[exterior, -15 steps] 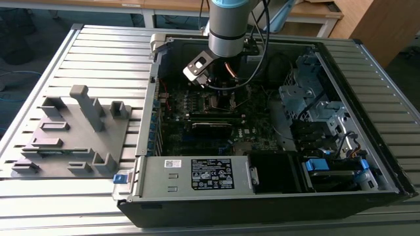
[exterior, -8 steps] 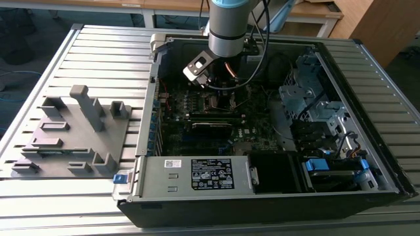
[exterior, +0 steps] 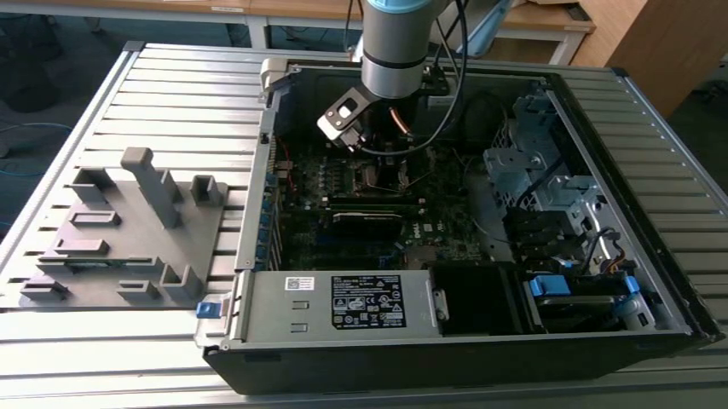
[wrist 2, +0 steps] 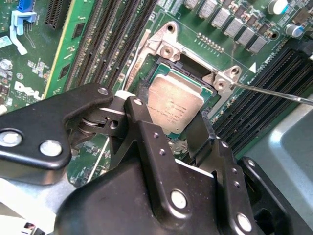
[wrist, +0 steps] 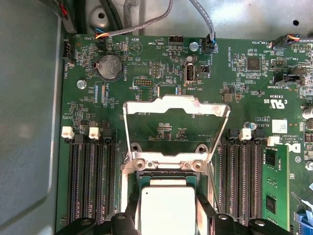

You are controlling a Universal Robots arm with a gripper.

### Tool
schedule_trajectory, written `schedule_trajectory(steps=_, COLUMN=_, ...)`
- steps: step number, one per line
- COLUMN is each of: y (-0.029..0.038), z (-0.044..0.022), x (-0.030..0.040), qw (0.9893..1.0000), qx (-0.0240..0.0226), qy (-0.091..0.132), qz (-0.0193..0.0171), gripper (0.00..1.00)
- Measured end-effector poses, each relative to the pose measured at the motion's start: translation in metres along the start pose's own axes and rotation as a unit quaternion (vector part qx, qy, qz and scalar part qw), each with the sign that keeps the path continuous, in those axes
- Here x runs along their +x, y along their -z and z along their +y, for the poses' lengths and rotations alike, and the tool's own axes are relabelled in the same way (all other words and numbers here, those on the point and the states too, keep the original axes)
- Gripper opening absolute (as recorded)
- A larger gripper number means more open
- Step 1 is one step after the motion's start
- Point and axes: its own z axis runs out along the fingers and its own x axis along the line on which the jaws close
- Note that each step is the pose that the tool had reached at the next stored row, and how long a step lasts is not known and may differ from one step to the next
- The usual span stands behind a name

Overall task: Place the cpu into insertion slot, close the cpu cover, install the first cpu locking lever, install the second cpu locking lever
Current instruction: 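Place the cpu into insertion slot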

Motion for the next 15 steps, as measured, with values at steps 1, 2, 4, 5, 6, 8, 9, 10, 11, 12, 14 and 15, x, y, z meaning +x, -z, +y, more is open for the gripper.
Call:
schedule_trajectory(steps=1, y=0.0, z=0.0, x=0.0, qw=1.0, qx=0.0, qy=0.0, qz=0.0001, gripper=0.54)
schedule_trajectory(steps=2, y=-0.0001, z=0.0, x=0.0, qw=1.0, qx=-0.0001, qy=0.0, qz=0.0002, gripper=0.54)
schedule_trajectory(steps=4, y=-0.0001, z=0.0, x=0.0, qw=1.0, qx=-0.0001, qy=0.0, qz=0.0002, gripper=0.54)
schedule_trajectory(steps=5, y=-0.0001, z=0.0001, x=0.0, qw=1.0, qx=-0.0001, qy=-0.001, qz=0.0002, gripper=0.54)
schedule_trajectory(steps=6, y=-0.0001, z=0.0001, x=0.0, qw=1.0, qx=0.0, qy=-0.001, qz=0.0002, gripper=0.54)
schedule_trajectory(steps=8, y=-0.0001, z=0.0001, x=0.0, qw=1.0, qx=-0.0001, qy=-0.001, qz=0.0002, gripper=0.54)
schedule_trajectory(steps=9, y=-0.0001, z=0.0001, x=0.0, qw=1.0, qx=0.0, qy=-0.001, qz=0.0003, gripper=0.54)
schedule_trajectory(steps=10, y=-0.0001, z=0.0001, x=0.0, qw=1.0, qx=0.0, qy=-0.001, qz=0.0003, gripper=0.54)
schedule_trajectory(steps=11, y=-0.0002, z=0.0001, x=0.0, qw=1.0, qx=-0.0001, qy=-0.001, qz=0.0003, gripper=0.54)
schedule_trajectory(steps=12, y=-0.0003, z=0.0003, x=0.0, qw=1.0, qx=-0.0001, qy=-0.003, qz=0.0003, gripper=0.54)
schedule_trajectory(steps=14, y=-0.0003, z=0.0003, x=0.0, qw=1.0, qx=0.0, qy=-0.004, qz=0.0002, gripper=0.54)
schedule_trajectory(steps=15, y=-0.0003, z=0.0003, x=0.0, qw=1.0, qx=0.0, qy=-0.004, qz=0.0002, gripper=0.54)
